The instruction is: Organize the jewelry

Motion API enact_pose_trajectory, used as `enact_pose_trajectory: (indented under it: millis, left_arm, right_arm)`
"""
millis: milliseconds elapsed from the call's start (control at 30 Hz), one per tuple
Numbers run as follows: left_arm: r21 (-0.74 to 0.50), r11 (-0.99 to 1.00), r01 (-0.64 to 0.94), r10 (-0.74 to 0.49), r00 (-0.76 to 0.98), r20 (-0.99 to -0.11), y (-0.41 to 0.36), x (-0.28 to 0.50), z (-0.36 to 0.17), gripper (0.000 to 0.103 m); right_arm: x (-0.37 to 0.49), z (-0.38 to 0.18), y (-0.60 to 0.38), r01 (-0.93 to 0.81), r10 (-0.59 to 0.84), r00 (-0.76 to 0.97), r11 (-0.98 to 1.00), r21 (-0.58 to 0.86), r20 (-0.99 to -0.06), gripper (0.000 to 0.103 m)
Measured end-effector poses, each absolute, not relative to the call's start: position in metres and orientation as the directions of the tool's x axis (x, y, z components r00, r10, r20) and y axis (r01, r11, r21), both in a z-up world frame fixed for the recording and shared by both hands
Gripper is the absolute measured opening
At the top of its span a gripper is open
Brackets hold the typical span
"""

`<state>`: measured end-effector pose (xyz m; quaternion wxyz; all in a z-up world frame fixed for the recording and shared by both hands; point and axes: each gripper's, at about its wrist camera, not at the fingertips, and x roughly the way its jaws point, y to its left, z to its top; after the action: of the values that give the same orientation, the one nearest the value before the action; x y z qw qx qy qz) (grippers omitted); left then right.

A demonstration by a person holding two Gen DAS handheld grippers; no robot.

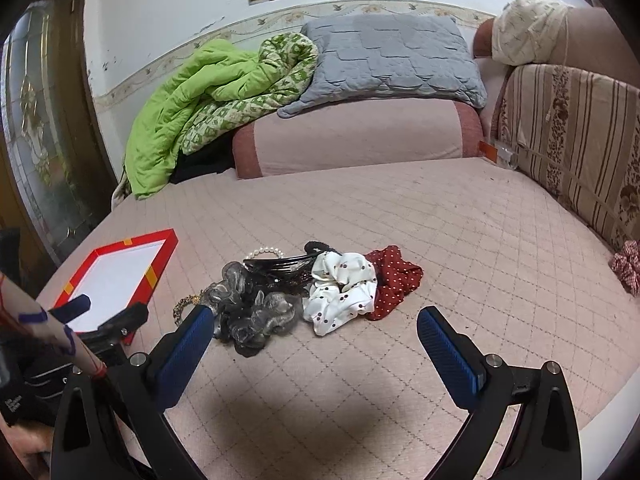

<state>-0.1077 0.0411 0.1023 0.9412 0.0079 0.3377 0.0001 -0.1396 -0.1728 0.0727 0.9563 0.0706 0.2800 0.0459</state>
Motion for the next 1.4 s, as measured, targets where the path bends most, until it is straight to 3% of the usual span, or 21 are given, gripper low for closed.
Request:
enact_pose_trajectory:
  millis: [467, 700, 1300, 1400]
  left_arm:
    - [-0.071, 0.997, -0.025, -0.026, 0.775, -0.632, 0.054, -0.108, 0.098, 0.103]
    - [-0.012, 0.999, -0.031, 0.017, 0.775, -0.632, 0.048, -0.109, 0.1, 0.103]
    - [-0.029, 0.999, -0.039, 0.013, 0.784, -0.62, 0.046, -0.107, 0.096, 0.103]
    - [-0.058, 0.998, -0.002, -0.035, 0.77, -0.637, 0.051, -0.101, 0.093, 0.103]
  right_arm:
    - [-0.138, 0.072, -0.164, -0.058, 0.123, 0.832, 0.989, 0.136, -0.541, 0.103]
    - [-0.137, 0.073, -0.167, -0.056, 0.126, 0.83, 0.988, 0.144, -0.544, 0.103]
    - [-0.137, 0.073, -0.167, -0.061, 0.128, 0.828, 0.988, 0.141, -0.546, 0.103]
    - [-0.137, 0.073, -0.167, -0.06, 0.13, 0.827, 0.988, 0.144, -0.546, 0.103]
